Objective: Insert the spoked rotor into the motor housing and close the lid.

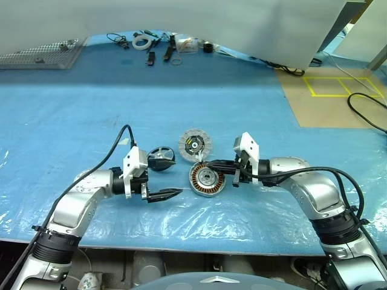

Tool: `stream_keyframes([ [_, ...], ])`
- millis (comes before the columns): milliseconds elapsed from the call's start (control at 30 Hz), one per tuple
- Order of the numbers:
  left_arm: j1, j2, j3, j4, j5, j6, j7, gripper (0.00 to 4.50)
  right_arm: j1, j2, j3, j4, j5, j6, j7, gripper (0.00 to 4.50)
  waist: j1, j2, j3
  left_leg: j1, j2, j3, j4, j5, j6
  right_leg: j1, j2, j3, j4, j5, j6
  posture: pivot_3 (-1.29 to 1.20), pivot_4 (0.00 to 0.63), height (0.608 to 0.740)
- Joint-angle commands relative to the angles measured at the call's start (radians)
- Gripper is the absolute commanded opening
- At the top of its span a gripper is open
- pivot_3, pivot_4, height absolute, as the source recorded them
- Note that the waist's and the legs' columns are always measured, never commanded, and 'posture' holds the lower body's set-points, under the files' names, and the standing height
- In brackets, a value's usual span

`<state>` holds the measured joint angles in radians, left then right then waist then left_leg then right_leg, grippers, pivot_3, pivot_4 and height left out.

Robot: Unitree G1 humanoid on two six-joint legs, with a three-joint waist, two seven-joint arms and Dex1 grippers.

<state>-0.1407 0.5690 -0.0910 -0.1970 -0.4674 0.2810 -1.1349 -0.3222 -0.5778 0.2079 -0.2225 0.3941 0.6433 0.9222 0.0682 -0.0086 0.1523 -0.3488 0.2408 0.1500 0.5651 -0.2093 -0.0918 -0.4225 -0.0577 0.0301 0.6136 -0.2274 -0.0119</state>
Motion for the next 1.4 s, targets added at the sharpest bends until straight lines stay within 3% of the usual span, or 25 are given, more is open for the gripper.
stream_keyframes([
  [33, 0.005, -0.001, 0.004, -0.036, -0.010, -0.007, 0.006, 4.50, -0.005, 0.006, 0.011, -0.002, -0.002, -0.024, 0.019, 0.03, 0.000, 0.000, 0.000, 0.000, 0.000, 0.000, 0.000, 0.000, 0.000, 0.000, 0.000, 0.000, 0.000, 0.000, 0.000, 0.00, 0.150, 0.740],
  [900, 0.003, -0.006, -0.002, -0.014, 0.002, -0.021, 0.002, 4.50, -0.024, 0.003, 0.048, 0.071, -0.087, -0.106, 0.066, 0.03, 0.000, 0.000, 0.000, 0.000, 0.000, 0.000, 0.005, 0.000, 0.000, 0.000, 0.000, 0.000, 0.006, -0.002, -0.004, 0.00, 0.150, 0.740],
  [1400, 0.005, -0.009, -0.001, -0.018, 0.003, -0.021, 0.012, 4.50, -0.029, -0.017, 0.144, 0.146, -0.217, -0.195, 0.097, 0.03, 0.000, 0.000, 0.000, 0.001, 0.000, 0.000, 0.006, 0.000, 0.000, 0.001, 0.000, 0.000, 0.006, -0.002, -0.004, 0.00, 0.150, 0.740],
])
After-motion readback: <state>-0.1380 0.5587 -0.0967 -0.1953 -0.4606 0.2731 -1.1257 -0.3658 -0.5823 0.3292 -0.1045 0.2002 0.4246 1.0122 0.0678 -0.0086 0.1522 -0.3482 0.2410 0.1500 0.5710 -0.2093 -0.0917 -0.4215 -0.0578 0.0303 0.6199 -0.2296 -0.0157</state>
